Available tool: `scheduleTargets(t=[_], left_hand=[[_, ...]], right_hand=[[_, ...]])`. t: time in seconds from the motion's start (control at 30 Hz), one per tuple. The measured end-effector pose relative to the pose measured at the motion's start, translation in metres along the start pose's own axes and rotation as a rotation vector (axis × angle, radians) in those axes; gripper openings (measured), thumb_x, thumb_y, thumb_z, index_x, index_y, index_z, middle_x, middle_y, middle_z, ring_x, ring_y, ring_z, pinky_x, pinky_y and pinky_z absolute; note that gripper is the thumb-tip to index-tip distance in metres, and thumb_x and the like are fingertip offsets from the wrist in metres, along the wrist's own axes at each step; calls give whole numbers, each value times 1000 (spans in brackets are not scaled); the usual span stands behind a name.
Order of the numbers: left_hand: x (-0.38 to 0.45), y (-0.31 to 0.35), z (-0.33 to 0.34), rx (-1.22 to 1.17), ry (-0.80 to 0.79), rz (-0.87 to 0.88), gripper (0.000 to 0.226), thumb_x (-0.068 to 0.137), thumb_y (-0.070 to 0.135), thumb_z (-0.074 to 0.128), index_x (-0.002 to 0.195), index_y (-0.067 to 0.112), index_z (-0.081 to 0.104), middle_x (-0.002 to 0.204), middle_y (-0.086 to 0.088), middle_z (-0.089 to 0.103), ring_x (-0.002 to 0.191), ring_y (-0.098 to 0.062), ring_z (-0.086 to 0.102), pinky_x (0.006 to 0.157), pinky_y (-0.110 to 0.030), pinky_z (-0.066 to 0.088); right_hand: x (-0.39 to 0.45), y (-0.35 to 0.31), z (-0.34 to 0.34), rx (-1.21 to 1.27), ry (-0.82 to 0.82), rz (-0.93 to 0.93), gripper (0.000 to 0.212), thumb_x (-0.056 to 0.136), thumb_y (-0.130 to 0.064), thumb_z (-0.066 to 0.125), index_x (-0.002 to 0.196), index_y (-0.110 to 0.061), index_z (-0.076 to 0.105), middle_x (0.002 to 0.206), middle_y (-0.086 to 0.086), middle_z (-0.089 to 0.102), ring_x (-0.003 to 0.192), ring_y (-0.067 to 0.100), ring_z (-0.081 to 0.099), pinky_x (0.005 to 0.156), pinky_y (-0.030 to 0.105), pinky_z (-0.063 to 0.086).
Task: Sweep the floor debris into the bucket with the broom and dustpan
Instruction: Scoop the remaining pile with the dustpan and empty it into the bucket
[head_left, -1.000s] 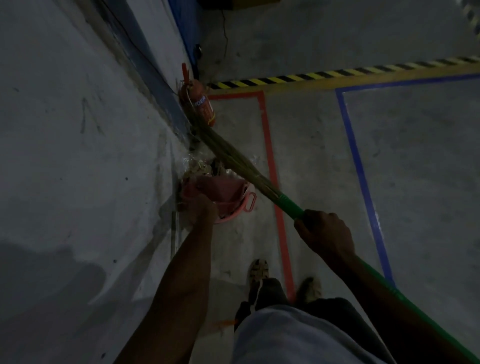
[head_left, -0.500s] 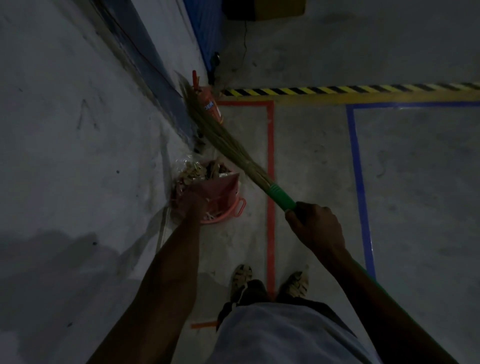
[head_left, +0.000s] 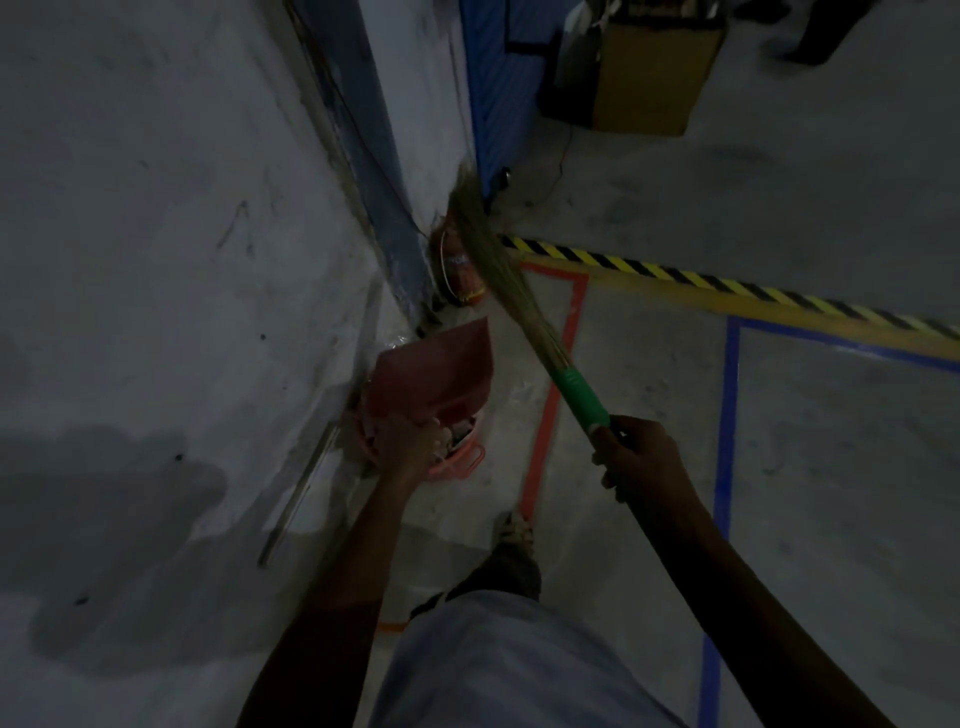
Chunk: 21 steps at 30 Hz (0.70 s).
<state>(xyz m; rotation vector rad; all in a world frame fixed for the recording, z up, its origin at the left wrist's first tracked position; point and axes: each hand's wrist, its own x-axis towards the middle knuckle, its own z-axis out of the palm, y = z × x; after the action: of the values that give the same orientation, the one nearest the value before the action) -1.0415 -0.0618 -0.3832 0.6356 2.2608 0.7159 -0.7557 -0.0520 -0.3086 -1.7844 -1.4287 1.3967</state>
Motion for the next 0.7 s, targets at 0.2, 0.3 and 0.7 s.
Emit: scheduleTargets(t=[0.2,0.3,0.7], left_hand=[[12,34,22,-197,120,-19,50,85,29,68,121,-6,62,123,-25,63,115,-36,59,99,-43,45],[26,54,37,-234,76,-67,66,83,38,73,132,-2,56,133,-23,57,122,-38,55,103,-44,42],[65,202,45,-576,18,95,12,88,8,67,99,2,64,73,-8,65,35,-4,49,36,-18,36]], right_hand=[[62,-24,-19,70,28,-70,18,101,-28,59,117,-19,63,82,13,71,56,20,63,50,37,51],[102,-40,-24,99,-49,-32,23,103,-26,56,117,-8,62,88,19,71,58,24,63,51,38,51],[318,-135,-48,324,-199,-20,49,106,-17,50,149,-16,27,93,23,66,56,29,61,49,35,51]])
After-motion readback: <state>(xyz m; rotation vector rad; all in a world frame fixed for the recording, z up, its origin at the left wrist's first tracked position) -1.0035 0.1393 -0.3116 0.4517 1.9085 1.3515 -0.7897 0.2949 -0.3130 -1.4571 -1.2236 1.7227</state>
